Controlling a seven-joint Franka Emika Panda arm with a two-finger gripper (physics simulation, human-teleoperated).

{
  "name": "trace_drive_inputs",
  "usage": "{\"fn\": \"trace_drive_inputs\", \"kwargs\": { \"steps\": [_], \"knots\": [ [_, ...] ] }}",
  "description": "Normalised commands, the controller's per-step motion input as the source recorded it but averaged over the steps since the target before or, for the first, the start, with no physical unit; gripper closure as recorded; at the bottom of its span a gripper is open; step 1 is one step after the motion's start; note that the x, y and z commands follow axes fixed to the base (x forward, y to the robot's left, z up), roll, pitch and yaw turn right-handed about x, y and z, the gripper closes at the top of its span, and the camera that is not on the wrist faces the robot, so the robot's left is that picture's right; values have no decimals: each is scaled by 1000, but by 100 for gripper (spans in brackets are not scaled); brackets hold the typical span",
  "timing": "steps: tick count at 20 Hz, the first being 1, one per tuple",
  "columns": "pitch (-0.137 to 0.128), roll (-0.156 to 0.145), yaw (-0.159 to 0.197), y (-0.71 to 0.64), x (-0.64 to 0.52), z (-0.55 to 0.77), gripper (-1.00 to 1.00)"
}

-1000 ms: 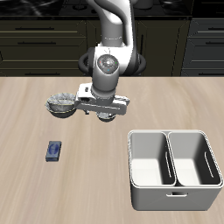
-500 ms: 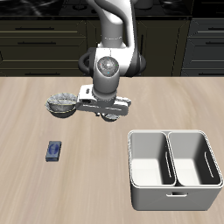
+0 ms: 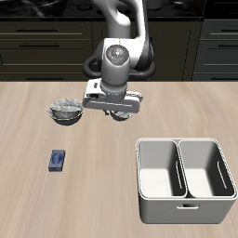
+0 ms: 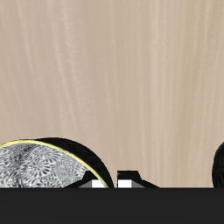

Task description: Stack the middle-sized bowl on the largest bowl and stack the smallest bowl on the middle-sized bowl

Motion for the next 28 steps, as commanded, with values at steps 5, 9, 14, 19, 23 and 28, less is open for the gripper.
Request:
{"fn": "trace_drive_inputs", "kwargs": {
  "steps": [5, 9, 14, 19, 23, 28],
  "knots": [
    [-64, 19, 18, 66, -143, 413, 100],
    [-56, 16, 12, -4, -192, 407, 100],
    [-53, -5, -17, -108, -181, 347, 100],
    [-25, -17, 2, -237, -162, 174, 100],
    [-39, -10, 20, -285, -149, 189, 100],
    [-16, -44, -3, -437, -59, 117, 100]
  ]
}}
